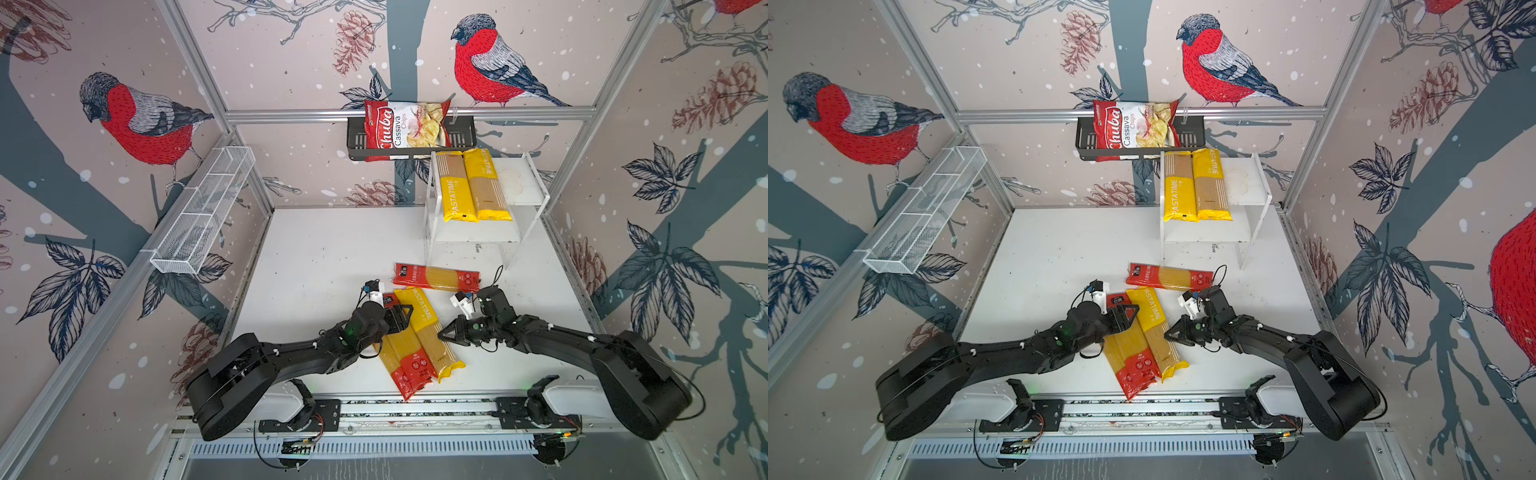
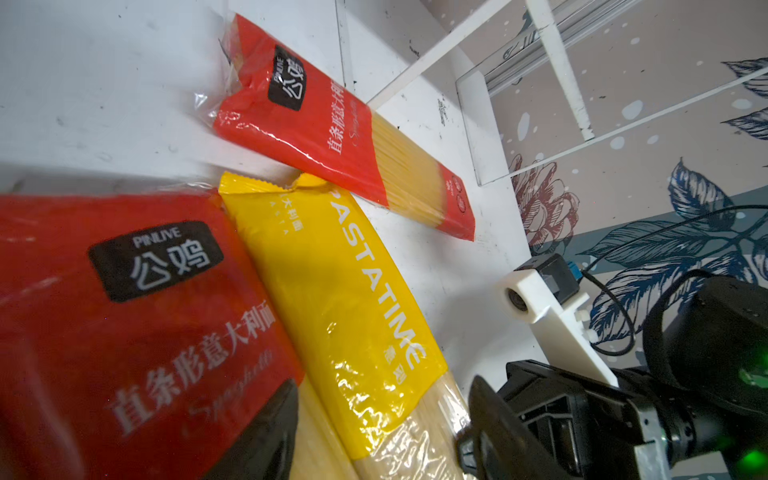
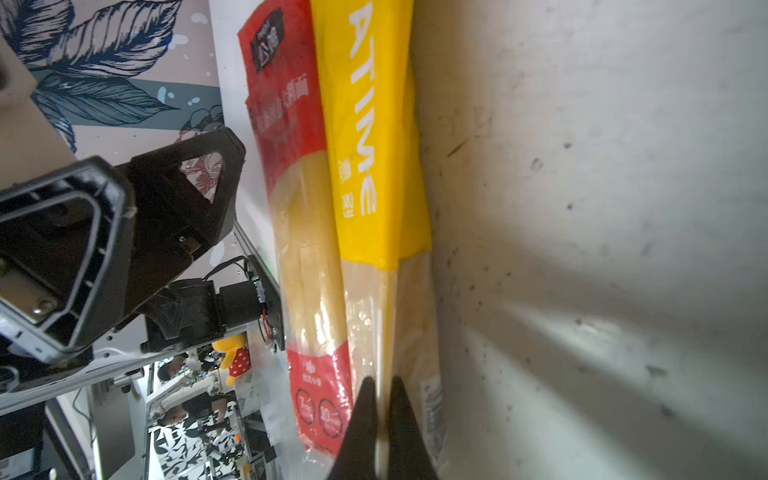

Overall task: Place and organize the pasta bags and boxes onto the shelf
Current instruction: 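Lower both grippers onto the next yellow PASTATIME pack in the pile, then close both grippers on the yellow PASTATIME pack and lift it upright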

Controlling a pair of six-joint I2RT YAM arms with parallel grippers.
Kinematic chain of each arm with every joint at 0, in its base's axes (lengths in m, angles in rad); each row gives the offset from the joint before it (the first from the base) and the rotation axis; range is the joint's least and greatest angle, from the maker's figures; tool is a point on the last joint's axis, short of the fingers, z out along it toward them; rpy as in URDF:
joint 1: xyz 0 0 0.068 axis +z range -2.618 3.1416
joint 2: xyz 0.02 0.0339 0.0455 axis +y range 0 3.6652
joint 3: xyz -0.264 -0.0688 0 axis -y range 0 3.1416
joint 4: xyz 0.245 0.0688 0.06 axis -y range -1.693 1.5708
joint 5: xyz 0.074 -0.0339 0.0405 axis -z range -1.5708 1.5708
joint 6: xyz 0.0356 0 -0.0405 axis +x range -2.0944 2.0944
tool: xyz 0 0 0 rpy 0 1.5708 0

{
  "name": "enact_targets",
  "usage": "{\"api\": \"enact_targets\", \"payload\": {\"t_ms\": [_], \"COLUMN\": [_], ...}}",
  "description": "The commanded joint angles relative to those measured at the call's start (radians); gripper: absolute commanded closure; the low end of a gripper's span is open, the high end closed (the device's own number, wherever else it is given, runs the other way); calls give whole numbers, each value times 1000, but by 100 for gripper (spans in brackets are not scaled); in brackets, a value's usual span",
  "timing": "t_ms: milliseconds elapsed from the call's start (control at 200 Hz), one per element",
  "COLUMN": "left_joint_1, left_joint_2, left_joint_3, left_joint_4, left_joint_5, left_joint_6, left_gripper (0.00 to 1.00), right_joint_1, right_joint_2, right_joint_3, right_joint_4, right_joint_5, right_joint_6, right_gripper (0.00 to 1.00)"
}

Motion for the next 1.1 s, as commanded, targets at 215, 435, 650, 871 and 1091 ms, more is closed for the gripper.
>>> {"api": "enact_targets", "payload": {"t_ms": [215, 435, 650, 871, 1091], "left_joint_1": [20, 21, 21, 21, 21], "left_joint_2": [-131, -173, -175, -142, -144], "left_joint_3": [-12, -4, -22, -24, -39], "left_joint_4": [-32, -79, -58, -39, -35], "left_joint_5": [-61, -90, -94, -70, -80], "left_joint_6": [4, 26, 17, -3, -1], "left_gripper": [36, 36, 36, 36, 36], "right_joint_1": [-1, 5, 15, 36, 66], "right_joint_2": [-95, -138, -147, -108, -31], "right_joint_3": [43, 49, 24, -74, -115], "right_joint_4": [83, 215, 398, 735, 712], "right_joint_5": [-128, -159, -54, 223, 314], "right_joint_6": [74, 191, 275, 455, 563], "right_gripper": [99, 100, 100, 100, 98]}}
